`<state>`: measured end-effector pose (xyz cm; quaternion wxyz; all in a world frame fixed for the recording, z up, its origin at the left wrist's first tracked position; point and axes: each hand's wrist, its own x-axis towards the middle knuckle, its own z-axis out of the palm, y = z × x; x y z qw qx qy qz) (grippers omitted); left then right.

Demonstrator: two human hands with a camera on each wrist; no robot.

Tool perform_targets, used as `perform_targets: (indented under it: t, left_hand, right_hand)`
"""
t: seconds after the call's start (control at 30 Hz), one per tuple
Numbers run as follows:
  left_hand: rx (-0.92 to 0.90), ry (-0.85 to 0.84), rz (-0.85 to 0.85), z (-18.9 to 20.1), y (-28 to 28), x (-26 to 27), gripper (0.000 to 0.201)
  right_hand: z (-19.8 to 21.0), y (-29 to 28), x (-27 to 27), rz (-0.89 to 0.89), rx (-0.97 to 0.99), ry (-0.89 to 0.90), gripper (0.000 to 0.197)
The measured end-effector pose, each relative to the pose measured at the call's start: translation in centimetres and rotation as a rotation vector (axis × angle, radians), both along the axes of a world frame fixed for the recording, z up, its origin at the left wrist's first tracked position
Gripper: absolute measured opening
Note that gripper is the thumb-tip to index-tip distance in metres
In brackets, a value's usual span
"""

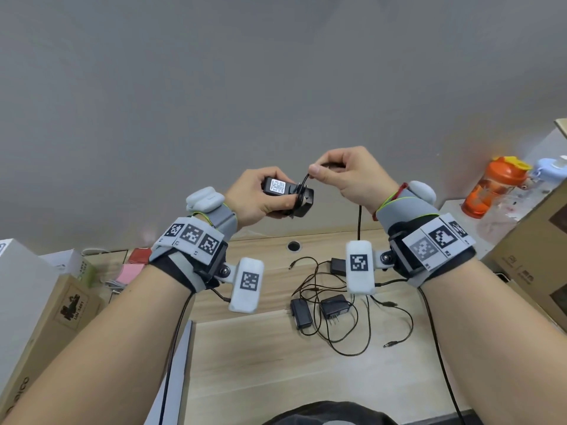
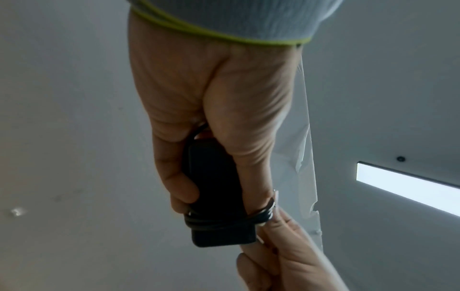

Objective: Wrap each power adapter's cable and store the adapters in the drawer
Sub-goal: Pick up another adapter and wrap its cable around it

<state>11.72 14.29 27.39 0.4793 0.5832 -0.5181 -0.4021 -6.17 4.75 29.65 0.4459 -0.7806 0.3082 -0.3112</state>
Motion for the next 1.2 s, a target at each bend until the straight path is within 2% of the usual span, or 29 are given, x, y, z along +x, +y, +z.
perform_targets:
  t: [0.2, 0.37, 0.43, 0.6, 0.77, 0.87, 1.2]
  left_hand:
    - [-0.038, 0.138, -0.065, 1.0, 0.2, -0.9, 0.019]
    - [-0.095, 0.362, 0.039, 1.4, -0.4, -1.2, 0.018]
    - [-0.108, 0.390, 0.097, 1.3, -0.8, -1.0, 0.021]
    - [-0.101, 0.285, 0.242, 0.0, -1.3, 0.2, 0.020]
    - [-0.076, 0.094, 0.289, -1.3, -1.3, 1.1, 0.024]
    - [-0.041, 0.027, 0.239, -1.9, -1.3, 1.5, 0.025]
    - [0.029, 0.005, 0.009, -2.2, -0.9, 0.4, 0.023]
  right_hand:
    - [-1.8, -0.2, 0.2, -0.047, -0.029, 0.094, 0.025]
    - [-3.0, 0.7, 0.9, 0.019, 0.004, 0.223, 0.025]
    - [-3.5, 1.3, 1.5, 0.057, -0.033, 0.272, 0.027]
    - [-3.6, 1.7, 2.2, 0.087, -0.088, 0.348, 0.022]
    - [-2.9, 2.1, 1.8, 0.090, -0.064, 0.334, 0.021]
    - [-2.6, 1.5, 1.9, 0.082, -0.061, 0.261, 0.017]
    - [-2.0, -0.9, 0.7, -0.006, 0.005, 0.056, 0.014]
